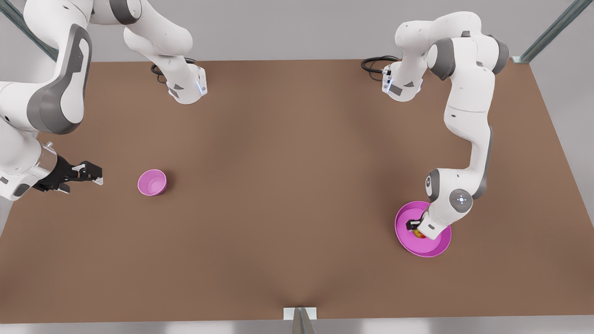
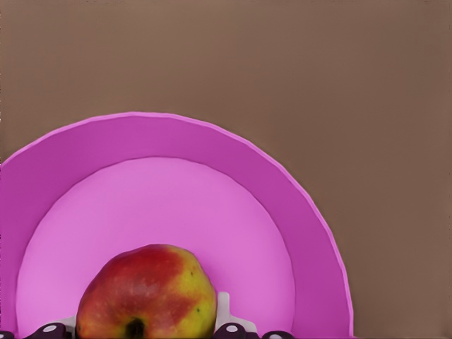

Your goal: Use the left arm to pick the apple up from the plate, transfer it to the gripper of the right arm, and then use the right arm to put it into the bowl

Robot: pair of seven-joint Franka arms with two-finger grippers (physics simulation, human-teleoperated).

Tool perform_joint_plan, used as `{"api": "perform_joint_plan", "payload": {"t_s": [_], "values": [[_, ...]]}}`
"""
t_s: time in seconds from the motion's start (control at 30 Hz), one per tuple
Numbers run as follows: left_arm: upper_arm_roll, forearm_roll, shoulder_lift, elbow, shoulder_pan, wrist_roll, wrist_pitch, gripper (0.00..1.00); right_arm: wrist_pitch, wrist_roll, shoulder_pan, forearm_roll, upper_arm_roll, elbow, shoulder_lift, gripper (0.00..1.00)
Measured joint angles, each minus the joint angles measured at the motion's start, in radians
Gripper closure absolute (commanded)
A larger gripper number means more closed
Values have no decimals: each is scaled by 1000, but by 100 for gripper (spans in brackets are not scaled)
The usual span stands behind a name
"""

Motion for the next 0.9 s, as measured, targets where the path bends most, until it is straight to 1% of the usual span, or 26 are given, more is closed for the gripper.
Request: {"api": "perform_joint_plan", "payload": {"t_s": [0.03,0.07,0.17,0.23,0.3,0.33,0.43,0.5,0.6,0.67,0.7,0.73,0.83,0.9], "values": [[-3,0,-12,10,-2,-3,-10,29,0,0,0,0,0,0,0,0],[-16,-4,-37,51,-3,-6,-45,30,0,0,0,0,0,0,0,0],[-111,-43,-122,206,-4,-15,-237,30,0,0,1,0,1,1,0,0],[-195,-117,-140,311,1,-18,-388,30,0,3,-1,-1,22,2,-2,0],[-254,-226,-139,353,-2,-11,-493,30,-1,19,46,-13,37,0,-20,0],[-291,-275,-128,362,-14,6,-512,30,-5,33,85,-27,42,-3,-30,0],[-456,-400,-63,384,-42,96,-472,30,-14,70,105,-50,38,-1,-32,0],[-531,-531,-8,388,-76,188,-401,30,-13,93,90,-51,37,0,-28,0],[-557,-824,64,419,-153,369,-302,30,-13,126,77,-34,41,-2,-22,0],[-561,-1013,133,484,-197,509,-257,30,-15,146,74,-5,43,-5,-16,0],[-567,-1080,172,521,-209,580,-239,37,-15,156,71,42,40,-4,-7,0],[-573,-1131,209,553,-215,653,-224,39,-12,167,62,114,36,2,20,0],[-586,-1222,270,601,-224,859,-190,39,26,194,48,357,43,29,126,0],[-588,-1274,308,641,-242,990,-174,39,77,207,56,467,90,35,180,0]]}}
